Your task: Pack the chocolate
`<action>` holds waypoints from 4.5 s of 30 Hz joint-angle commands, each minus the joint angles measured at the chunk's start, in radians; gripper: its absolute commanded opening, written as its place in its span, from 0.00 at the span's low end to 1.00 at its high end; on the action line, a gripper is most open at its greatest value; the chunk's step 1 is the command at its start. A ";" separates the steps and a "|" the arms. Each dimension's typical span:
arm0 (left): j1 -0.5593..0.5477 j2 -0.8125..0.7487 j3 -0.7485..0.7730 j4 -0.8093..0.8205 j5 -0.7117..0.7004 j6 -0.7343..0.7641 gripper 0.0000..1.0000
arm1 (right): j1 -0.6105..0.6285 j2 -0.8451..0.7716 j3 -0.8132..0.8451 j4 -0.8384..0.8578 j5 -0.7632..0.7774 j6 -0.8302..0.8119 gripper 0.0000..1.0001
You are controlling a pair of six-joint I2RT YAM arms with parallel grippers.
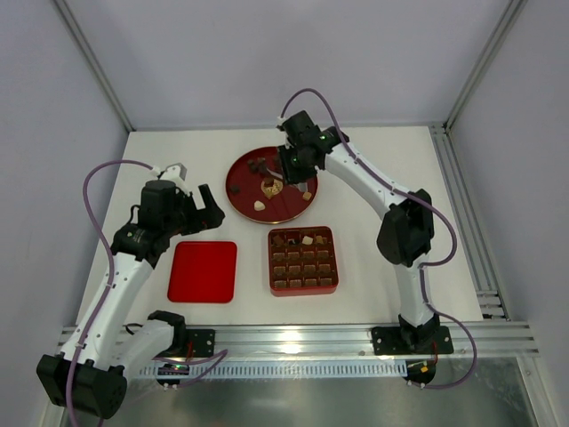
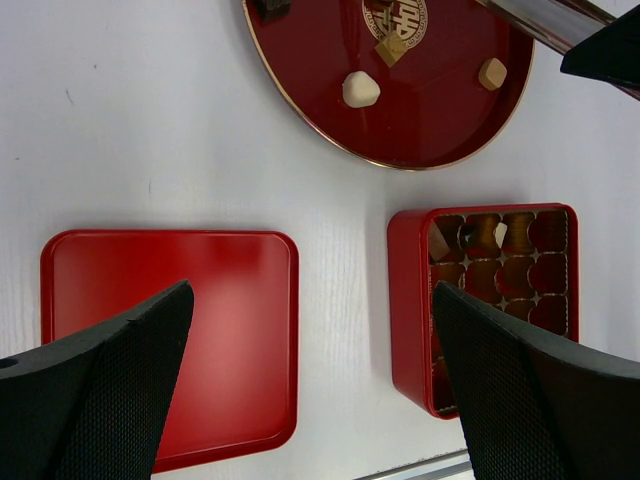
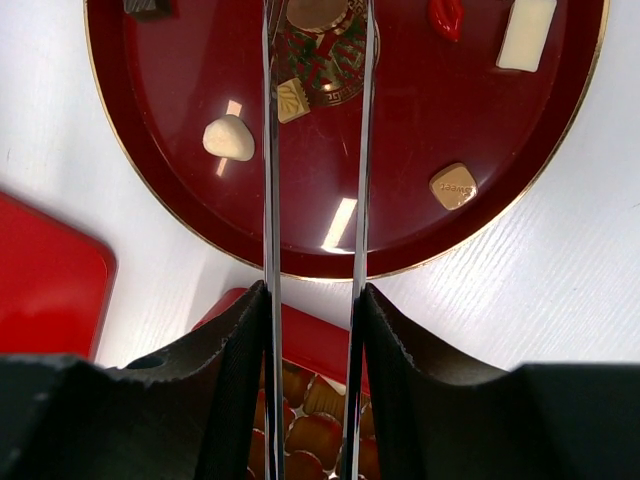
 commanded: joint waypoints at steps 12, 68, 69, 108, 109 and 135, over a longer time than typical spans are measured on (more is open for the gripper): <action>0.003 -0.001 -0.003 0.020 0.018 0.001 1.00 | 0.026 0.064 0.087 -0.009 0.041 0.009 0.43; 0.003 -0.006 -0.006 0.020 0.013 0.001 1.00 | 0.058 -0.117 -0.025 0.003 0.104 -0.002 0.26; 0.003 -0.006 -0.006 0.018 0.013 0.001 1.00 | 0.058 -0.142 -0.042 0.000 0.106 -0.002 0.26; 0.001 -0.004 -0.003 0.017 -0.008 0.001 1.00 | 0.400 -0.910 -0.864 0.036 0.138 0.296 0.26; 0.003 -0.004 -0.002 0.015 -0.007 0.000 1.00 | 0.403 -0.912 -0.872 0.042 0.137 0.299 0.26; 0.003 -0.004 -0.002 0.014 -0.008 0.001 1.00 | 0.454 -0.857 -0.914 0.105 0.135 0.325 0.27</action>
